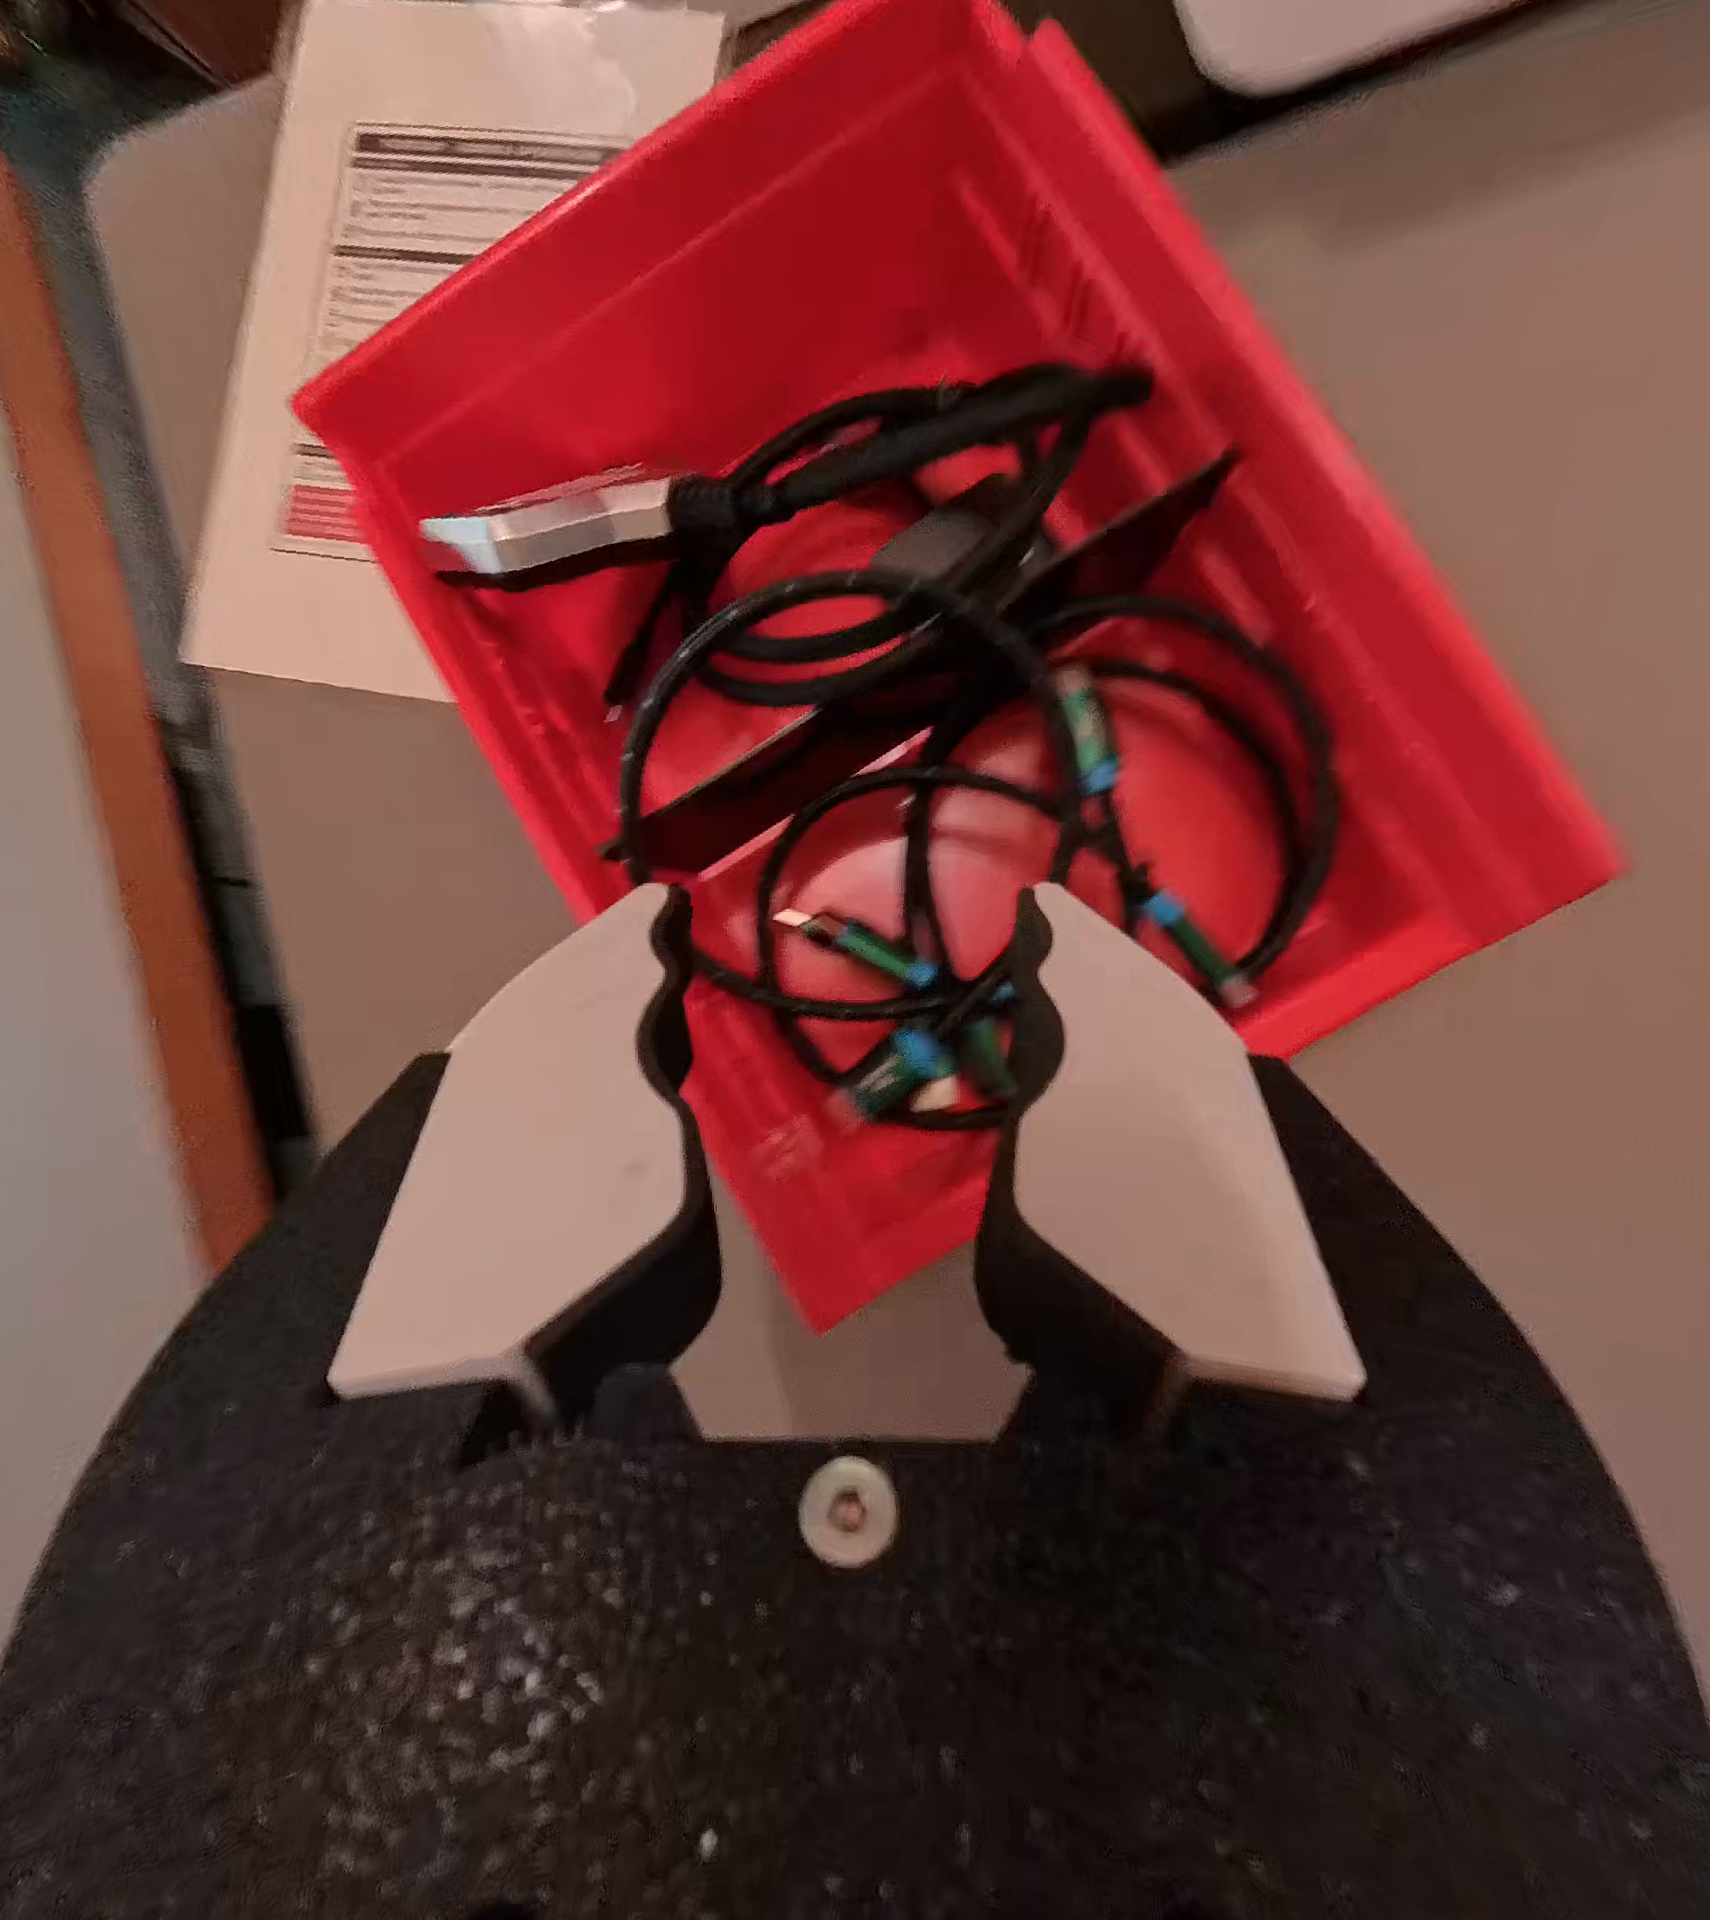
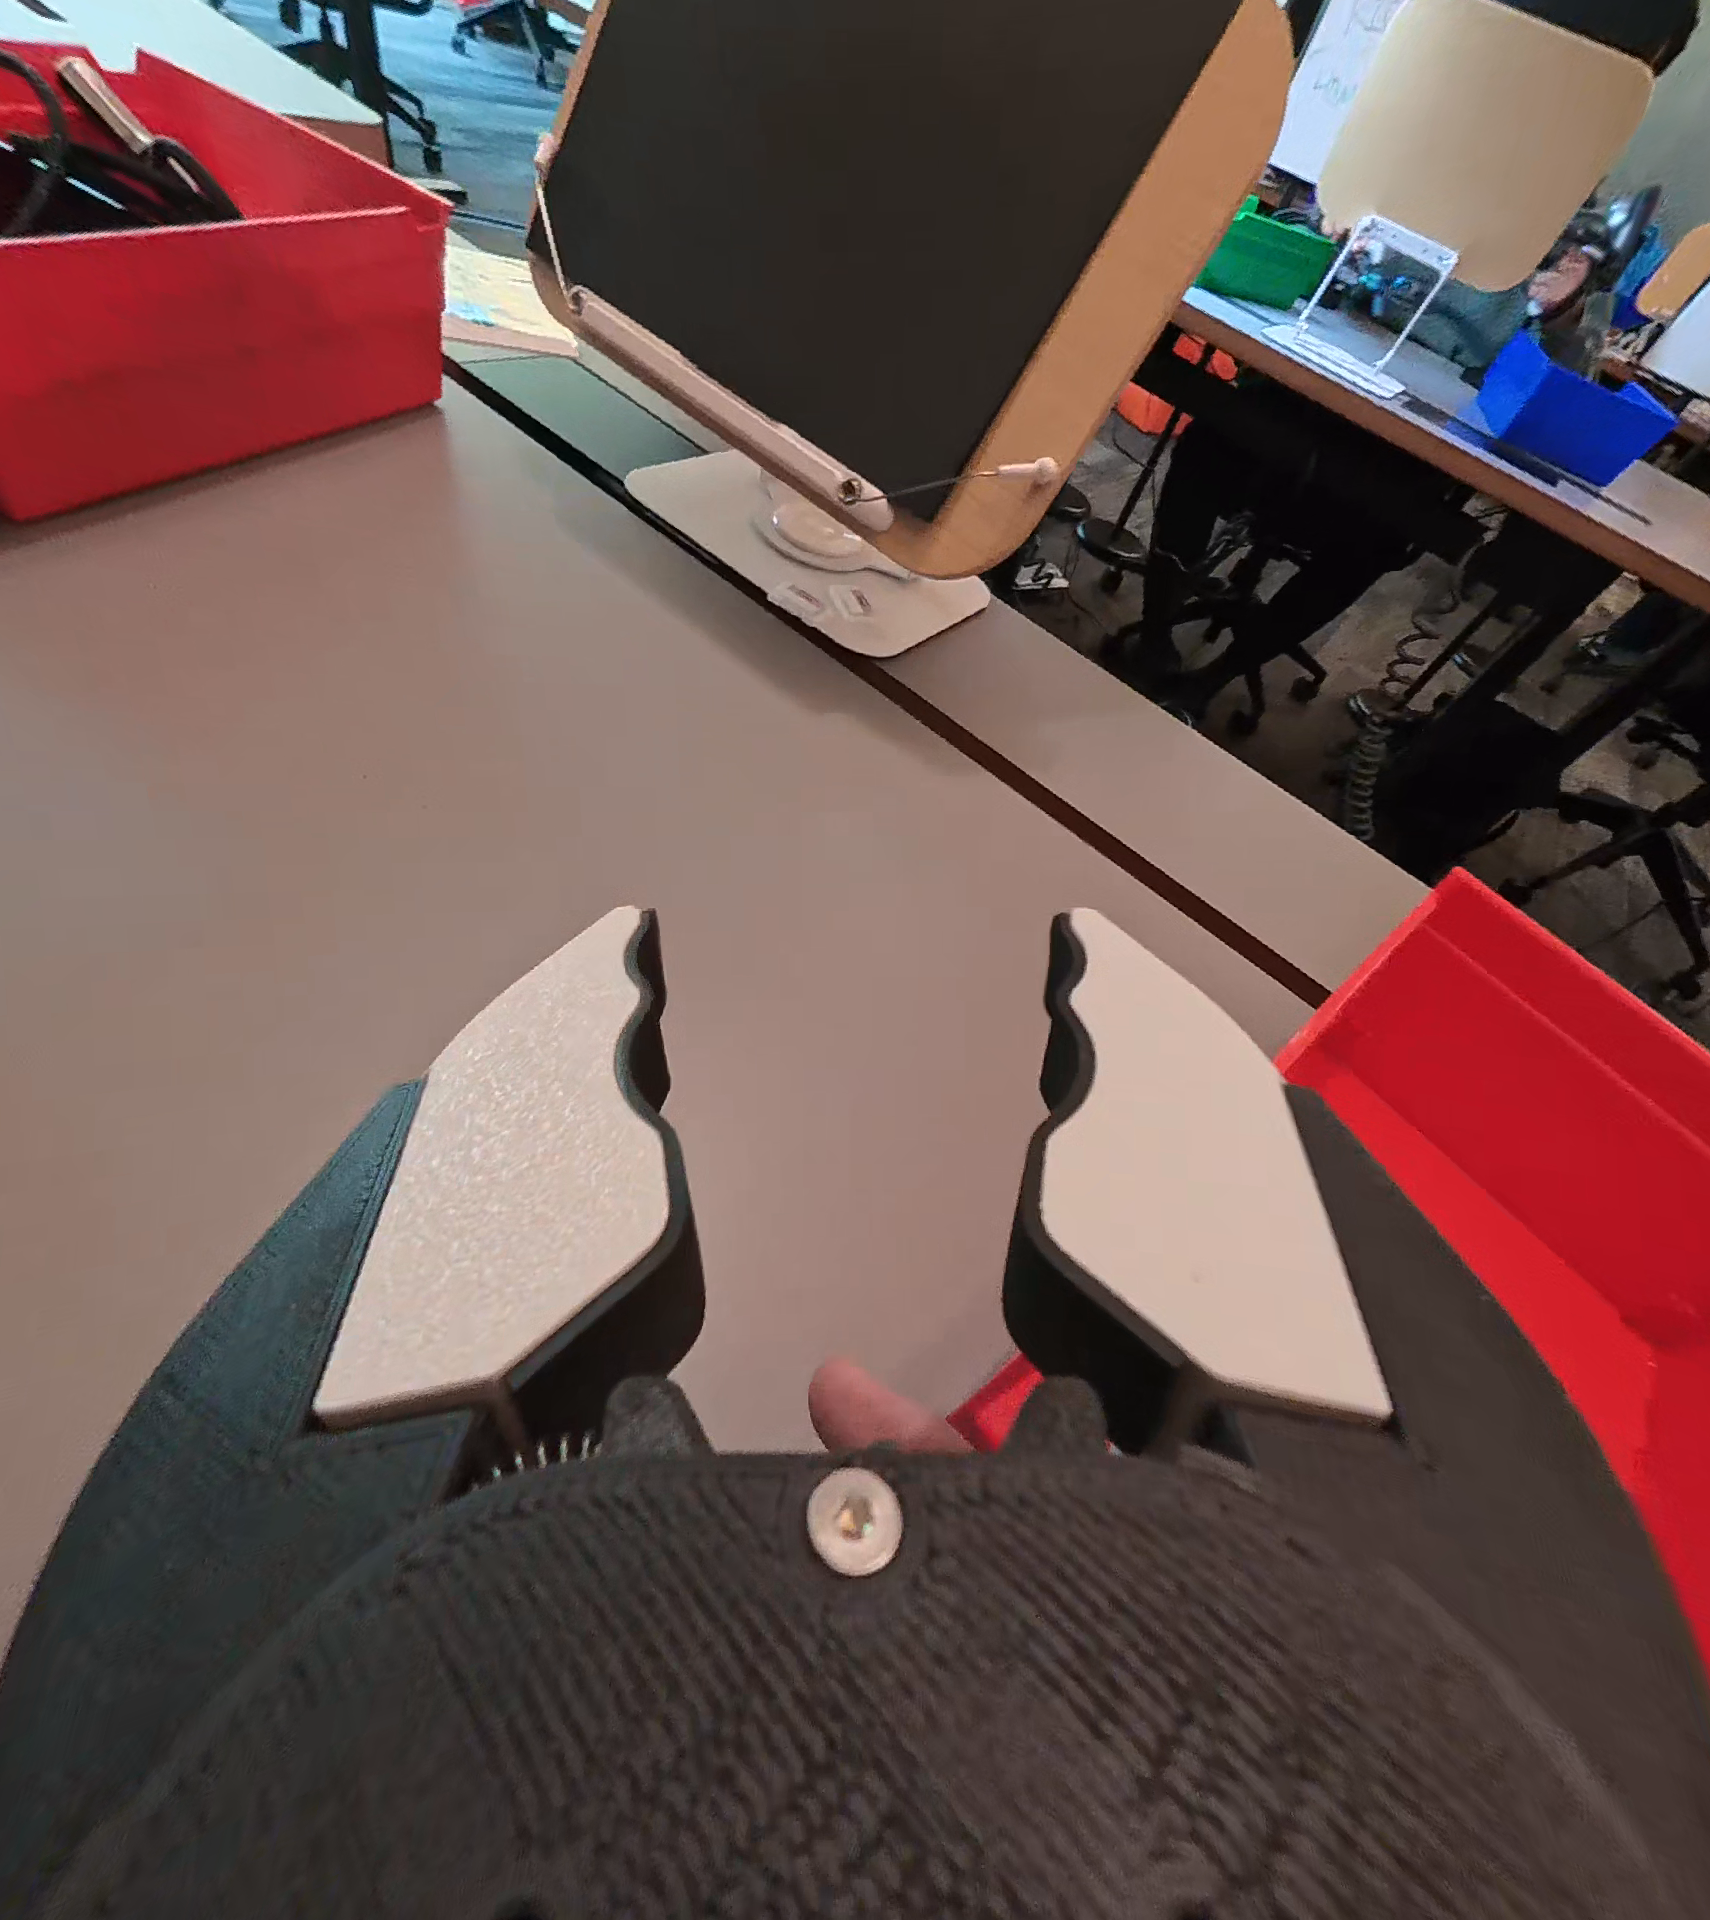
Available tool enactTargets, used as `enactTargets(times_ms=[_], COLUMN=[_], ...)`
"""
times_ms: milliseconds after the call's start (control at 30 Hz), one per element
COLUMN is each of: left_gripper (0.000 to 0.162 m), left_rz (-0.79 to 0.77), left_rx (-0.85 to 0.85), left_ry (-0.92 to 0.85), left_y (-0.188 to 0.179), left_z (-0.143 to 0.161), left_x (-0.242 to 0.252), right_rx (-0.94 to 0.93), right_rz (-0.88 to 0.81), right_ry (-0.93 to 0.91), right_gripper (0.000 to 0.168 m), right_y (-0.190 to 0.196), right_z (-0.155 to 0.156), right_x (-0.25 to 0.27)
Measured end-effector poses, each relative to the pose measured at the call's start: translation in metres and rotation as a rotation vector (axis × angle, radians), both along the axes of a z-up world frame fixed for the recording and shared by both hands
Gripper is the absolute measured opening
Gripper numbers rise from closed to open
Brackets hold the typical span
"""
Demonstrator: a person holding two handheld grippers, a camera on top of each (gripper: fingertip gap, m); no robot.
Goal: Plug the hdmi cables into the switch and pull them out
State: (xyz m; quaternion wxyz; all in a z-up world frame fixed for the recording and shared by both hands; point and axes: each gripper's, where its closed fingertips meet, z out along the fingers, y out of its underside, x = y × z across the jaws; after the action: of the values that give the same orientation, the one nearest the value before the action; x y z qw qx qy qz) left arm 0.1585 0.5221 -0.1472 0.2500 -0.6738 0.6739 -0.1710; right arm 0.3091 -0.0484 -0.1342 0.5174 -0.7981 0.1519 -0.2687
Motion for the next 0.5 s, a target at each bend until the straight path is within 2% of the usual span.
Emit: enactTargets(times_ms=[33, 133, 233, 333, 400, 500], left_gripper=[0.058, 0.055, 0.056, 0.056, 0.054, 0.056], left_rz=[0.033, 0.13, 0.231, 0.261, 0.171, -0.009], left_rx=[-0.091, -0.375, -0.539, -0.542, -0.506, -0.349], left_ry=[-0.027, -0.097, -0.124, -0.083, -0.12, -0.126], left_y=[-0.007, -0.026, -0.029, -0.026, -0.029, -0.034], left_z=[0.003, 0.013, 0.018, 0.016, 0.022, 0.026], left_x=[0.007, 0.03, 0.051, 0.066, 0.085, 0.106], right_rx=[0.003, 0.002, -0.01, -0.051, -0.068, -0.079], right_rz=[-0.001, -0.029, -0.025, -0.015, -0.022, -0.002], right_ry=[-0.001, 0.002, 0.011, 0.023, 0.021, 0.03], right_gripper=[0.071, 0.071, 0.07, 0.069, 0.069, 0.068], right_y=[-0.001, -0.009, -0.015, -0.02, -0.022, -0.019], right_z=[0.001, 0.001, -0.005, -0.015, -0.019, -0.026], right_x=[0.0, 0.004, 0.005, 0.005, 0.008, 0.009])
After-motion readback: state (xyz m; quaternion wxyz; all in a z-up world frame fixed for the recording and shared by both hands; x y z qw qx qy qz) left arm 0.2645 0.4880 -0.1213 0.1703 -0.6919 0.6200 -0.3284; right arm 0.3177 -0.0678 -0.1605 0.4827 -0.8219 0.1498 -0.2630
